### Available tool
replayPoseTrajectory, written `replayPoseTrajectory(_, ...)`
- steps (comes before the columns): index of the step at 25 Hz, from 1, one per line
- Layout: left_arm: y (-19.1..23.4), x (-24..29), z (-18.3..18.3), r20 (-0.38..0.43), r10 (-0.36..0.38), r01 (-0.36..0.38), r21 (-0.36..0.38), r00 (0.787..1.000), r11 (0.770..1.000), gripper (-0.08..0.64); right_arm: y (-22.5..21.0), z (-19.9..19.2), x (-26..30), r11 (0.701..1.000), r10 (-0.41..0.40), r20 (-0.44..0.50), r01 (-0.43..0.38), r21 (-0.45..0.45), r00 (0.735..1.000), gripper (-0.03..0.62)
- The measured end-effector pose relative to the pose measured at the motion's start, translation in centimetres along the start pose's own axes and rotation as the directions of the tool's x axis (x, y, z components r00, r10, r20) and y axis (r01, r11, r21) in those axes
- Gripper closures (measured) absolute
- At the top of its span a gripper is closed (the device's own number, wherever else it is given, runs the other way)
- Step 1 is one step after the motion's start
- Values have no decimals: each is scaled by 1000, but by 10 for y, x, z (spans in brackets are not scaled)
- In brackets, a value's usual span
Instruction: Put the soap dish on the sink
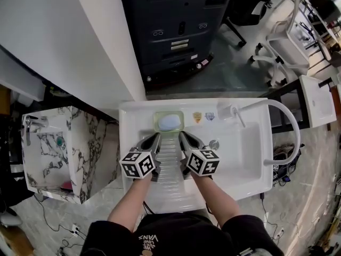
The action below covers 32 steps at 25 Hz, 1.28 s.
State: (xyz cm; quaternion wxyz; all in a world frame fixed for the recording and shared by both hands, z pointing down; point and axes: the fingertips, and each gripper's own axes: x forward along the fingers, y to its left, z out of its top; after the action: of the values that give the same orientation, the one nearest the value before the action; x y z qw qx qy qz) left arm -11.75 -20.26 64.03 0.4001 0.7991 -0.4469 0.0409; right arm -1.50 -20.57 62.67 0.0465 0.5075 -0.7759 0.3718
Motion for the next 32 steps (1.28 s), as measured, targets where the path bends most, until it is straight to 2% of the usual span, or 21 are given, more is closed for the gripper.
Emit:
replayPoseTrajectory(18,-2,-2,4,14,0,0,-7,1000,1000,508,-4,7,-2,998,20,14,-21,65,1000,591)
replayPoseTrajectory(32,-28,-45,21,128,39,-42,22,991,999,508,13,26,-43,996,86,46,-87,21,995,591)
